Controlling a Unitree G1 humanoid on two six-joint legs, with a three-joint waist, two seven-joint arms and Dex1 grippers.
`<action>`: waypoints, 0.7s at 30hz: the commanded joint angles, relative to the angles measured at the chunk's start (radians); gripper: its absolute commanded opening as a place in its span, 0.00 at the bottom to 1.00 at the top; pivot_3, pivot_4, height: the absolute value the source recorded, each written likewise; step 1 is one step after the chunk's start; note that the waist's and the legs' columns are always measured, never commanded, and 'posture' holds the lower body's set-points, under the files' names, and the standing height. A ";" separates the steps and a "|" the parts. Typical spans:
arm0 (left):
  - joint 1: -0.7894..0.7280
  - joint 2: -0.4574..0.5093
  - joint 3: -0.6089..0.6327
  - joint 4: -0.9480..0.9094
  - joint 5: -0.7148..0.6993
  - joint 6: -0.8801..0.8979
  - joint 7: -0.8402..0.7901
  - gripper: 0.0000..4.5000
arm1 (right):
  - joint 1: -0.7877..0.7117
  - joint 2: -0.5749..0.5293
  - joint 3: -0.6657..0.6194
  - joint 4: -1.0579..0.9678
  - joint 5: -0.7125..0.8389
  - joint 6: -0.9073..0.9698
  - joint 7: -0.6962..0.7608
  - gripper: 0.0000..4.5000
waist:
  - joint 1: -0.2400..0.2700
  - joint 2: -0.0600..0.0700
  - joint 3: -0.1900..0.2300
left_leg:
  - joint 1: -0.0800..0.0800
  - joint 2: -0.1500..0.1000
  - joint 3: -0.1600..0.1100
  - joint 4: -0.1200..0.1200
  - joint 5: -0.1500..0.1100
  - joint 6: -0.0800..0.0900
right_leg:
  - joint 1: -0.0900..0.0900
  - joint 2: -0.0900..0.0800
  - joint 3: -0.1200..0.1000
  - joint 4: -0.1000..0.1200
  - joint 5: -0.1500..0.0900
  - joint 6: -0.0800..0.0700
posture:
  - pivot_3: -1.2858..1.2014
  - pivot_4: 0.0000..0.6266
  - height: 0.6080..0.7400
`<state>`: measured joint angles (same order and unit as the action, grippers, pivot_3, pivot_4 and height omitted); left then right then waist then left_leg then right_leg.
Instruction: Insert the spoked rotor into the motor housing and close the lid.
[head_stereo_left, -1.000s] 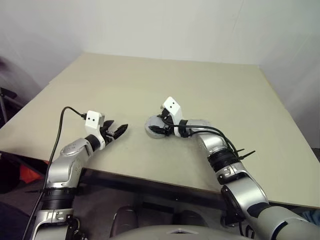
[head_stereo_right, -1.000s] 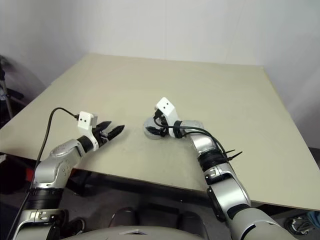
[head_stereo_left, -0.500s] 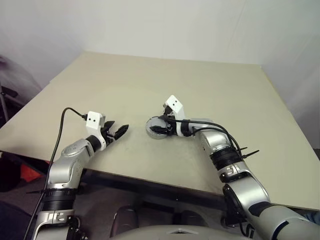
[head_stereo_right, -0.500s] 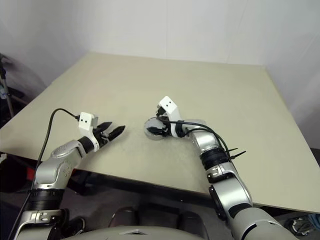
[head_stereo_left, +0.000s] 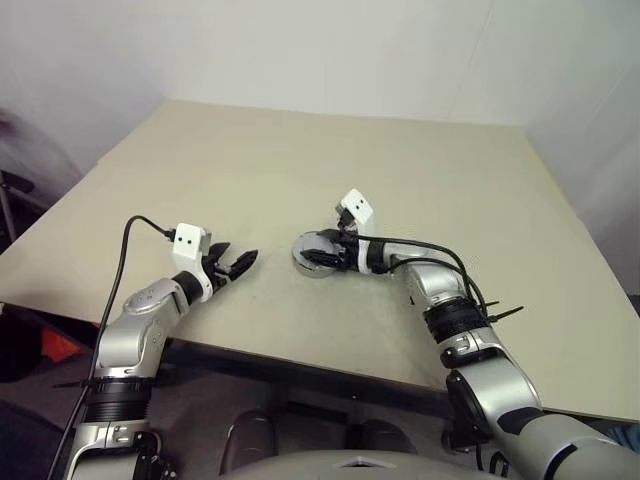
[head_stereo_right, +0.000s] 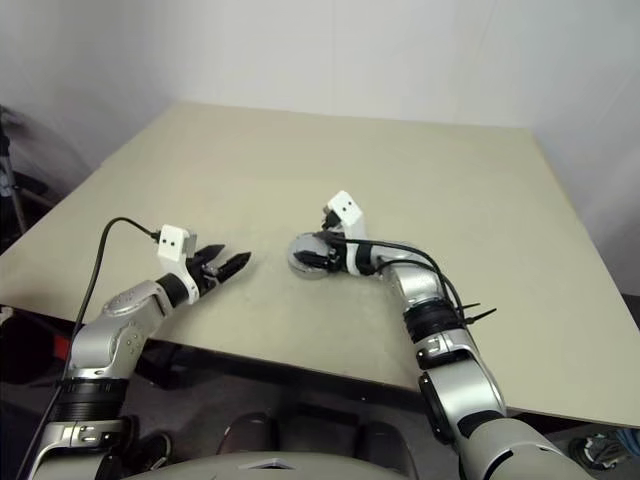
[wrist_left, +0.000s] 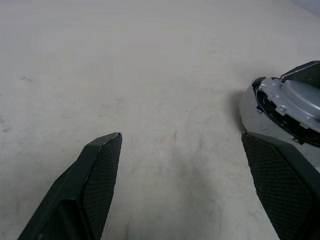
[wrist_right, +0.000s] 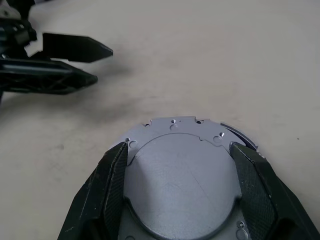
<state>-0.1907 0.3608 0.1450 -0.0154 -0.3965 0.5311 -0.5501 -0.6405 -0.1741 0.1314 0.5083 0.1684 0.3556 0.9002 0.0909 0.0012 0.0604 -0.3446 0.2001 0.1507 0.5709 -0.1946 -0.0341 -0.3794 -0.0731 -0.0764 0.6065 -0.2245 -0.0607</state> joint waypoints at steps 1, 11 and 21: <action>-0.018 0.005 0.000 -0.018 -0.005 -0.010 -0.003 0.90 | 0.005 0.016 -0.022 -0.014 0.044 -0.016 0.020 0.70 | 0.000 0.000 0.000 | -0.001 0.000 0.000 0.000 0.000 0.000 | -0.002 0.000 0.000 0.000 0.000 0.000 | 0.52 0.00 1.00; -0.015 0.005 0.000 -0.012 -0.001 -0.014 -0.004 0.90 | -0.016 0.043 -0.002 0.065 -0.027 -0.177 -0.066 0.70 | -0.017 0.000 0.000 | -0.006 0.000 0.000 0.001 0.001 -0.002 | -0.007 0.000 0.000 0.002 0.001 -0.001 | 0.52 0.00 1.00; -0.016 0.004 0.002 -0.012 -0.001 -0.015 0.000 0.90 | -0.025 0.034 0.030 0.119 -0.081 -0.207 -0.089 0.70 | -0.021 0.000 0.000 | -0.004 0.000 0.000 0.002 0.001 -0.001 | -0.005 0.000 0.000 0.002 0.001 -0.002 | 0.52 0.00 1.00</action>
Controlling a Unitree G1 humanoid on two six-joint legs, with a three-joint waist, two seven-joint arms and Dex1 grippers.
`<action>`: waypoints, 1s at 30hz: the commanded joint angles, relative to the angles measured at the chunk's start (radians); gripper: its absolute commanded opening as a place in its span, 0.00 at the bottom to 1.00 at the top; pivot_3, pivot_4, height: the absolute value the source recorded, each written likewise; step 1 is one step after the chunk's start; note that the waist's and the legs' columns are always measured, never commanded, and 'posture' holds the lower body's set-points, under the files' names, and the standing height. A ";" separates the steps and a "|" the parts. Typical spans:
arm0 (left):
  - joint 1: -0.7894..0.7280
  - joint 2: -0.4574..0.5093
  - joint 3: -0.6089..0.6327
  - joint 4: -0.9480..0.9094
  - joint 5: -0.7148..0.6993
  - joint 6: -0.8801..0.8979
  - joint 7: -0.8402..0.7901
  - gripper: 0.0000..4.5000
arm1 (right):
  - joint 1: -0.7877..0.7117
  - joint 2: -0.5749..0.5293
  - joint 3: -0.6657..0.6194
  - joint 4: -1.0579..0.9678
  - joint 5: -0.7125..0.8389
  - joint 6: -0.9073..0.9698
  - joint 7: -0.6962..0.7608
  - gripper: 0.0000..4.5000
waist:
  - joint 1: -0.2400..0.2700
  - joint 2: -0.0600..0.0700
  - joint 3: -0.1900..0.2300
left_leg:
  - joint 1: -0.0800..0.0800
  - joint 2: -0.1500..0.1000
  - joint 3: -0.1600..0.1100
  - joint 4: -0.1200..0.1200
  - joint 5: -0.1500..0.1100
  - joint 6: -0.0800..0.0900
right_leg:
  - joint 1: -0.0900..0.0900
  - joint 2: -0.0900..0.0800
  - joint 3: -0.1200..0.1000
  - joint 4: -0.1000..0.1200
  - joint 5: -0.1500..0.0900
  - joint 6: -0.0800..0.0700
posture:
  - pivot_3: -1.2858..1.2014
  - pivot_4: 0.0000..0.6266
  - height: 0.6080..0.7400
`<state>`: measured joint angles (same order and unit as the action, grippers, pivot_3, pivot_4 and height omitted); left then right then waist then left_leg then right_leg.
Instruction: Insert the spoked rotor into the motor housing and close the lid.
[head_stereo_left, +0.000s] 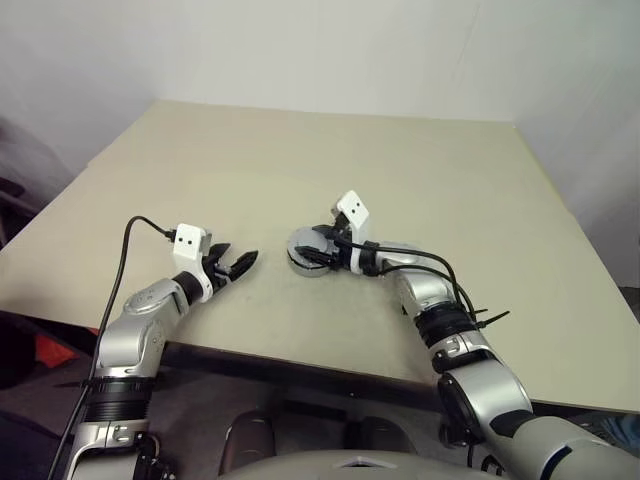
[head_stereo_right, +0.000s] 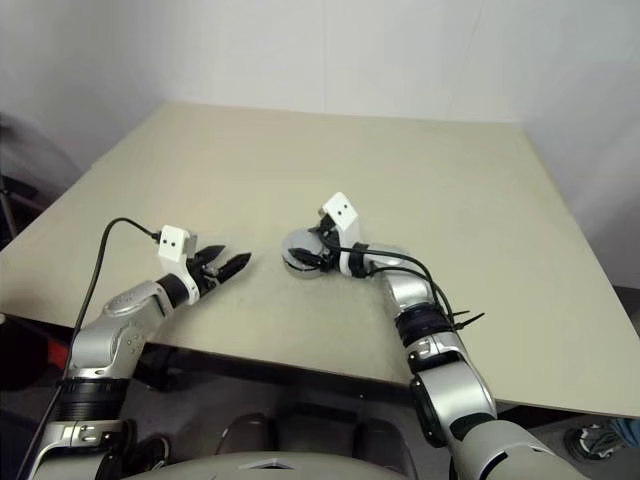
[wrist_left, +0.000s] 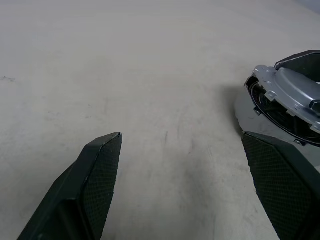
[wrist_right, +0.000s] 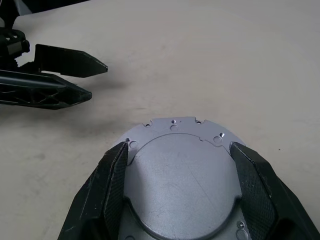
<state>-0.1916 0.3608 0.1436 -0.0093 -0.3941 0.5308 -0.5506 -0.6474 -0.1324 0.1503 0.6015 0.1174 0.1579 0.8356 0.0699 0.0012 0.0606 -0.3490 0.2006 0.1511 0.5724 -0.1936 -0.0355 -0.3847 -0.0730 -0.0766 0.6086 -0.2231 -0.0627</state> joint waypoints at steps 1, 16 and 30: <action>-0.015 0.004 0.003 -0.019 -0.004 -0.014 0.000 0.90 | -0.022 -0.008 0.017 0.033 -0.041 -0.002 -0.035 0.70 | 0.000 0.000 0.000 | 0.000 0.000 0.000 0.000 0.000 0.000 | 0.000 0.000 0.000 0.000 0.000 0.000 | 0.52 0.00 1.00; -0.004 0.011 0.018 -0.020 -0.006 -0.017 0.004 0.90 | 0.004 -0.036 0.029 -0.031 0.002 0.112 0.070 0.70 | 0.001 0.000 0.000 | 0.002 0.000 0.000 0.001 0.000 0.000 | 0.003 0.000 0.000 0.000 0.000 0.000 | 0.52 0.00 1.00; -0.019 0.013 0.013 -0.010 -0.002 -0.018 -0.001 0.90 | 0.010 -0.020 0.039 -0.042 -0.021 0.101 0.023 0.70 | 0.000 0.000 0.000 | 0.001 0.000 0.000 0.001 0.000 0.001 | 0.002 0.000 -0.001 0.000 0.000 0.000 | 0.52 0.00 1.00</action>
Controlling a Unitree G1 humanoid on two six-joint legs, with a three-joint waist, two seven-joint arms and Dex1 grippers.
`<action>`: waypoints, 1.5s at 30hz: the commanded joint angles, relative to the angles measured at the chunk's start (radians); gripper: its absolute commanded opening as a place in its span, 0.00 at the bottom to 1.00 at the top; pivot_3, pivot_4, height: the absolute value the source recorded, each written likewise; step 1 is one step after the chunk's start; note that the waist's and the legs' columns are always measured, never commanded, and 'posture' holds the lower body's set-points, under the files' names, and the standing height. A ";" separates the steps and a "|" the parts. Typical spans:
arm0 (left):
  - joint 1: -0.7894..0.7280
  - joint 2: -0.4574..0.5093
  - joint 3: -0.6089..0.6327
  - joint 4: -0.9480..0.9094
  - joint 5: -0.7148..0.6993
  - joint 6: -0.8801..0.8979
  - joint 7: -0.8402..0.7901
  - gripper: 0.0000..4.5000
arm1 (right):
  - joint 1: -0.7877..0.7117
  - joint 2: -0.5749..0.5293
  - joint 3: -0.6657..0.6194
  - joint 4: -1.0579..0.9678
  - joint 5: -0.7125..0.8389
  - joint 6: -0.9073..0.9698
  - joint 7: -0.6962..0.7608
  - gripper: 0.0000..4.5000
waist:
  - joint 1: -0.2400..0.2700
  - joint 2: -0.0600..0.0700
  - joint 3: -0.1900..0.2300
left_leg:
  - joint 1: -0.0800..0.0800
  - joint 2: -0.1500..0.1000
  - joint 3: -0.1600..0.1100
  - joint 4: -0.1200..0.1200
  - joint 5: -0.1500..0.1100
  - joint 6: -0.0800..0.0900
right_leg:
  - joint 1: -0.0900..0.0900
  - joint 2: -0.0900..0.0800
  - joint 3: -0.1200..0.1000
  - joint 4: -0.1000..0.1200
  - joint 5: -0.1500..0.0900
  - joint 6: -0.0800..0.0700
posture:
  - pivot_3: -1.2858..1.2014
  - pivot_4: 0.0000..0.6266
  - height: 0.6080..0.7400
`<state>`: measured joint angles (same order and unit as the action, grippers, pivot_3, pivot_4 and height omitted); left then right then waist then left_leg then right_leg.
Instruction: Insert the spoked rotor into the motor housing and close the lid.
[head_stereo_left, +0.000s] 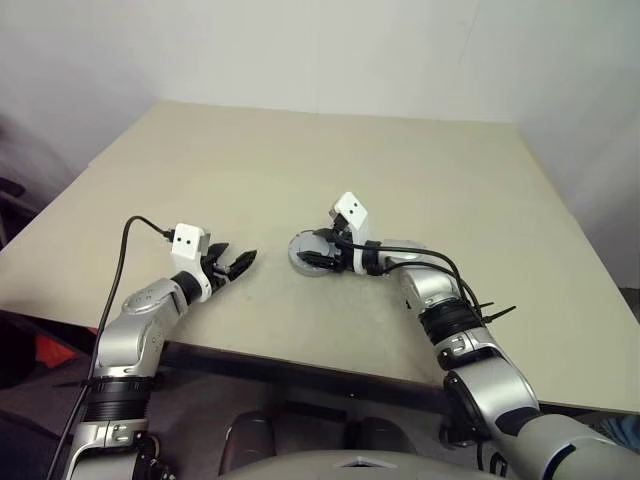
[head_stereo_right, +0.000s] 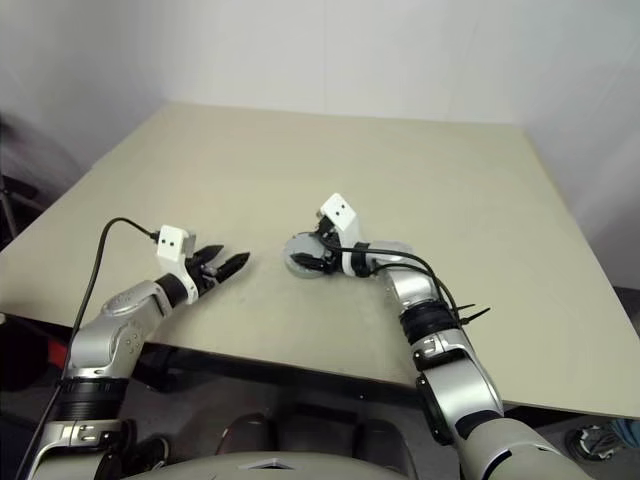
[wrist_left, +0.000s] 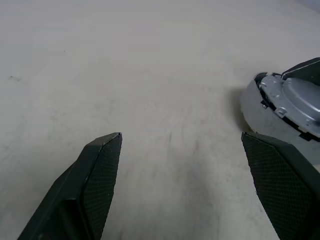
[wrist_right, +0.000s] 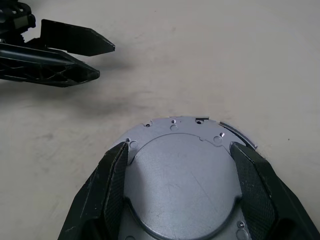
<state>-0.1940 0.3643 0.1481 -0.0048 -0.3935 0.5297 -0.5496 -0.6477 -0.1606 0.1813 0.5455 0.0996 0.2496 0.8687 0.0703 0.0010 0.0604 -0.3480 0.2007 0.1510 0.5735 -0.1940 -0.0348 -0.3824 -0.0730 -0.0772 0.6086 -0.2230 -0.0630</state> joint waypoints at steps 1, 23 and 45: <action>-0.015 0.010 0.009 -0.015 -0.003 -0.017 -0.001 0.90 | 0.008 0.010 0.006 0.018 -0.003 0.006 -0.012 0.70 | 0.000 0.000 0.000 | 0.000 0.000 0.000 0.000 0.000 0.000 | 0.000 0.000 0.000 0.000 0.000 0.000 | 0.52 0.00 1.00; -0.003 0.010 0.012 -0.029 -0.005 -0.016 0.005 0.90 | -0.003 0.032 0.021 0.093 -0.044 -0.045 -0.050 0.70 | -0.002 0.000 0.000 | 0.003 0.000 0.000 0.000 0.000 0.000 | 0.006 0.000 0.000 0.000 0.000 0.000 | 0.52 0.00 1.00; 0.012 0.009 0.019 -0.049 -0.012 -0.011 0.017 0.90 | -0.038 0.054 0.029 0.232 -0.093 -0.060 -0.112 0.70 | -0.005 0.000 0.000 | 0.015 0.001 0.000 0.000 0.000 -0.001 | 0.016 0.000 0.000 0.000 -0.004 0.007 | 0.52 0.00 1.00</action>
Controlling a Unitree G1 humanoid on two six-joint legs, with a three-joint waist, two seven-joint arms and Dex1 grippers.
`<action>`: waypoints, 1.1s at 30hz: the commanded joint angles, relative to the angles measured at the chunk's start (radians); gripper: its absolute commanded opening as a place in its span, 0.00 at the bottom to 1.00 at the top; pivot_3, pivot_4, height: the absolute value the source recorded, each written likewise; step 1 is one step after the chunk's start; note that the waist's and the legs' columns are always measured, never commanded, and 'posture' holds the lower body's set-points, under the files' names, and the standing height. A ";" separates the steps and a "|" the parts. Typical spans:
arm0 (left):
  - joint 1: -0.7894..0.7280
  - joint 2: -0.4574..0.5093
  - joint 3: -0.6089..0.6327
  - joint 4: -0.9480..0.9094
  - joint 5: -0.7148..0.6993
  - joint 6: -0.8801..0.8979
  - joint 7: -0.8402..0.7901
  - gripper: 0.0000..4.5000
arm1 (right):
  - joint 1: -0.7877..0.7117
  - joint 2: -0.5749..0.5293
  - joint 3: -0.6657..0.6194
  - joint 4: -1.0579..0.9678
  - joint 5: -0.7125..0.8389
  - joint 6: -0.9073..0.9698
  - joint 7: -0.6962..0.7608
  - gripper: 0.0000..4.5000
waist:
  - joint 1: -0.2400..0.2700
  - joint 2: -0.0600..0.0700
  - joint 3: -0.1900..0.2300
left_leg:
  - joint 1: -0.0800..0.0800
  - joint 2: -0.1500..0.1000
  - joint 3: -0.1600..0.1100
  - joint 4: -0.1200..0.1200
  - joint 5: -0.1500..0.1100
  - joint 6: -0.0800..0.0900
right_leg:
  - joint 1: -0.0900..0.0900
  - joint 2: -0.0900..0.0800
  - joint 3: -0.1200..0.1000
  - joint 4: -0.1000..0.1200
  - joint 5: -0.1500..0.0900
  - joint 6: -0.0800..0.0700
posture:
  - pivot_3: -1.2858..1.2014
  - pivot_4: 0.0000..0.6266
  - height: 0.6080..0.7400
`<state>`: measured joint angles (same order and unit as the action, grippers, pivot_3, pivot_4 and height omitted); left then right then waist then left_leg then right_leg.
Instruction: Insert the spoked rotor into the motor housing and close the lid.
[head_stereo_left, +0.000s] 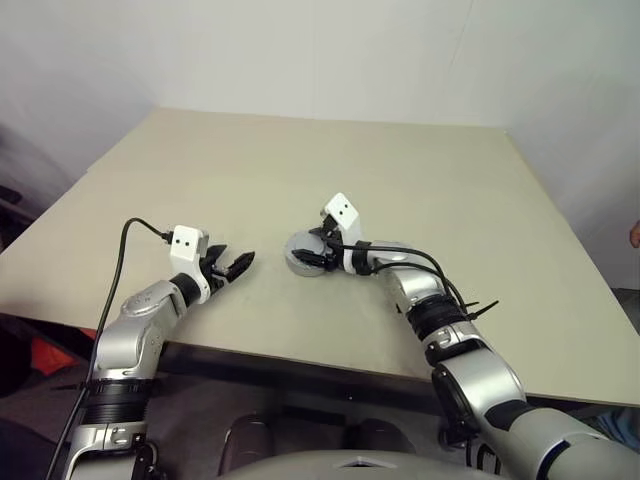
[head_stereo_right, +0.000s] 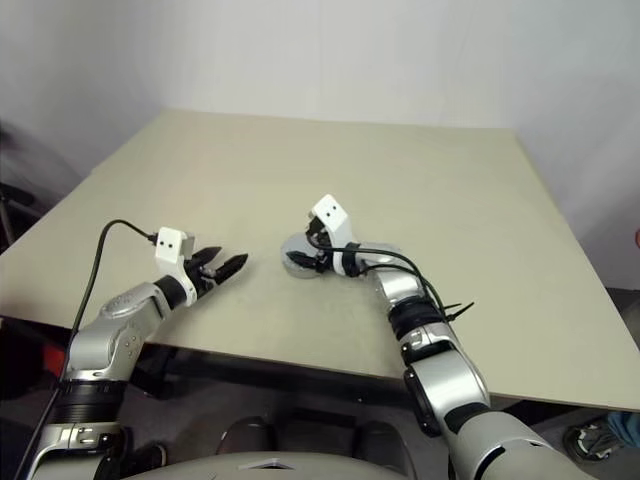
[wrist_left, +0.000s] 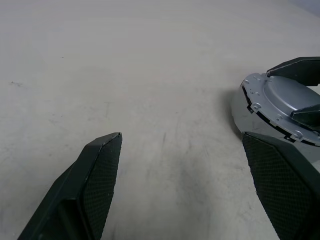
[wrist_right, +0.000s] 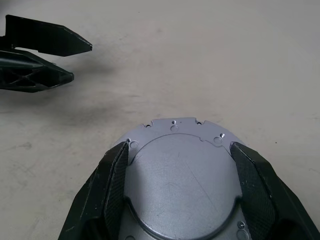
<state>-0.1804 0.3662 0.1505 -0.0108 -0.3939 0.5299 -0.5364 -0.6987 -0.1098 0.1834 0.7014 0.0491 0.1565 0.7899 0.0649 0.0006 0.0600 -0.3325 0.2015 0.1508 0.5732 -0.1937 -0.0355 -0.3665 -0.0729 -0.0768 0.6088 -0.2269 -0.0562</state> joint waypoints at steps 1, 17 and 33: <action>0.000 0.006 0.016 -0.044 -0.011 -0.011 0.004 0.90 | 0.011 0.003 0.028 0.083 -0.049 0.038 -0.044 0.70 | 0.000 0.000 0.000 | 0.000 0.000 0.000 0.000 0.000 0.000 | 0.000 0.000 0.000 0.000 0.000 0.000 | 0.52 0.00 1.00; 0.007 0.006 0.016 -0.051 -0.014 -0.010 0.011 0.90 | -0.022 0.026 0.005 0.112 -0.033 0.061 -0.052 0.70 | -0.006 0.000 0.000 | 0.003 0.000 0.000 -0.001 0.000 0.000 | -0.002 0.000 0.000 -0.001 0.000 0.000 | 0.52 0.00 1.00; 0.005 0.007 0.016 -0.042 -0.014 -0.014 0.009 0.90 | -0.035 0.049 -0.020 0.104 -0.017 0.071 -0.044 0.70 | -0.025 0.000 0.000 | 0.000 0.000 0.000 -0.002 0.000 0.000 | -0.004 0.000 0.000 -0.001 0.000 0.000 | 0.52 0.00 1.00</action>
<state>-0.1633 0.3658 0.1517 -0.0229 -0.3967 0.5302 -0.5228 -0.7433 -0.0606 0.1589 0.7511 0.0449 0.1932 0.7622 0.0394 0.0008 0.0601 -0.3324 0.2013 0.1505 0.5716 -0.1938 -0.0356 -0.3710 -0.0729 -0.0768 0.6074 -0.2272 -0.0559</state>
